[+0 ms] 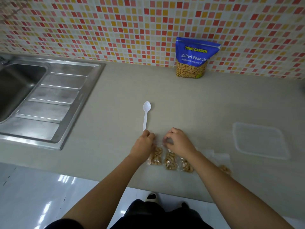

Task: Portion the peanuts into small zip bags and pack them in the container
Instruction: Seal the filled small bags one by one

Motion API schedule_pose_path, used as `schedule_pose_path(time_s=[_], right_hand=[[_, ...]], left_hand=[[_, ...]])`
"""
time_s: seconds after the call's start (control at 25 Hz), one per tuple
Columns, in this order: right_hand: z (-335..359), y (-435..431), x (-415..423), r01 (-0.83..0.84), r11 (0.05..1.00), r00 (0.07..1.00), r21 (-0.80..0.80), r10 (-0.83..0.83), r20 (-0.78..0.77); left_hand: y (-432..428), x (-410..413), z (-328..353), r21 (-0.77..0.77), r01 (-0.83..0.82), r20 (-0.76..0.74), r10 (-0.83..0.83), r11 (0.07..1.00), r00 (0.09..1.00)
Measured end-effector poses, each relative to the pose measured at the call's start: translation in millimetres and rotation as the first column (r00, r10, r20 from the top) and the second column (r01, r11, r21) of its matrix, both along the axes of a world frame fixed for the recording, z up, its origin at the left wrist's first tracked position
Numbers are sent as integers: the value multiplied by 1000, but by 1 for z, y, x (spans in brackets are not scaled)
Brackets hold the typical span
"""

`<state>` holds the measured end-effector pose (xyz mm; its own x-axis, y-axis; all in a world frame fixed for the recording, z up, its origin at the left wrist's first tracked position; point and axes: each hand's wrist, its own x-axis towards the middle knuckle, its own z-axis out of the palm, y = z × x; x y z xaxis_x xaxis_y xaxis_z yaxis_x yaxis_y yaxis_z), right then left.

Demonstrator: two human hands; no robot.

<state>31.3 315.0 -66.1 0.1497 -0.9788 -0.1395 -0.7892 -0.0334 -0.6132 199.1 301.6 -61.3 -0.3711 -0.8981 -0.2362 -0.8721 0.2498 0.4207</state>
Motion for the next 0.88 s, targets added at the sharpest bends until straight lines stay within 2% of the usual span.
schedule_pose_path(time_s=[0.08, 0.16, 0.28, 0.36, 0.52, 0.88], right_hand=[[5, 3, 4, -3, 999, 1000, -33, 4, 30], [8, 6, 5, 44, 999, 994, -27, -41, 103], [15, 14, 7, 183, 978, 942, 100, -204, 267], [17, 19, 9, 220, 963, 912, 153, -259, 319], [28, 19, 11, 231, 956, 866, 182, -287, 409], [67, 14, 9, 208, 977, 867, 38, -202, 455]], left_hand=[[-2, 6, 5, -7, -30, -96, 29, 1000, 995], [-3, 15, 12, 70, -56, -225, 70, 996, 972], [-2, 28, 24, 229, -76, -348, 155, 971, 924], [-2, 30, 28, 262, -63, -388, 165, 963, 907], [-3, 29, 42, 204, -4, -427, 93, 979, 899], [-17, 20, 79, 49, 70, -429, -42, 996, 903]])
